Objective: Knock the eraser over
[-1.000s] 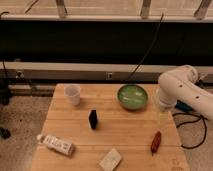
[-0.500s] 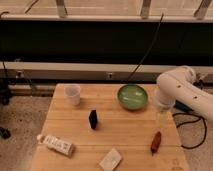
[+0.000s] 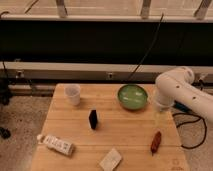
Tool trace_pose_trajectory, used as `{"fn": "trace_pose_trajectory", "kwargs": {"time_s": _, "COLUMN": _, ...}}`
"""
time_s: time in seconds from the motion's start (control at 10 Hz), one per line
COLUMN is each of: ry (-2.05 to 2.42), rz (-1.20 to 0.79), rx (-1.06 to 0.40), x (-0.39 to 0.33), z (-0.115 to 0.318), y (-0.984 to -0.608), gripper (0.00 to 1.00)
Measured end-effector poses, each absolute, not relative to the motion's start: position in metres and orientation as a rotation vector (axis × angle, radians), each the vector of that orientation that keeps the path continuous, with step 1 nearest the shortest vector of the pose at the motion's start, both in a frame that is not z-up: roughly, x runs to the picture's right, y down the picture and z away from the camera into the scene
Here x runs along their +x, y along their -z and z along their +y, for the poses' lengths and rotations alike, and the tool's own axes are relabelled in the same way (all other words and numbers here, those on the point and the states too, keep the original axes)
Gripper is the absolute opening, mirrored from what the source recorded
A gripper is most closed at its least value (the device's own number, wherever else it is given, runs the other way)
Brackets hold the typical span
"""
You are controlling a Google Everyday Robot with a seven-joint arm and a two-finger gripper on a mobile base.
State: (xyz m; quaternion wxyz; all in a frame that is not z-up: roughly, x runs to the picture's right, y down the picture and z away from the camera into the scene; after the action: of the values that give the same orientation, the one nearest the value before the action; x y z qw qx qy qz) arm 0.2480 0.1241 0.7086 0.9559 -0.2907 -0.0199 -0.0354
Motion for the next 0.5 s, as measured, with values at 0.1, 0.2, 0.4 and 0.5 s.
{"fn": "trace_pose_trajectory", "kwargs": {"time_s": 0.1, "ry": 0.076, "rz": -0.044, "rx": -0.591, "x": 0.2466, "z": 0.1247, "y": -0.7095, "gripper": 0.80}}
{"fn": "trace_pose_trajectory", "kwargs": {"time_s": 0.2, "ry": 0.079, "rz": -0.045, "rx": -0.591, "x": 0.2459, "z": 0.1249, "y": -0.7100, "gripper": 0.80}}
{"fn": "trace_pose_trajectory", "kwargs": {"time_s": 0.4, "ry": 0.086, "rz": -0.050, "rx": -0.592, "x": 0.2439, "z": 0.1258, "y": -0.7112, "gripper": 0.80}}
{"fn": "trace_pose_trajectory", "kwargs": {"time_s": 0.5, "ry": 0.090, "rz": -0.052, "rx": -0.591, "x": 0.2426, "z": 0.1260, "y": -0.7115, "gripper": 0.80}}
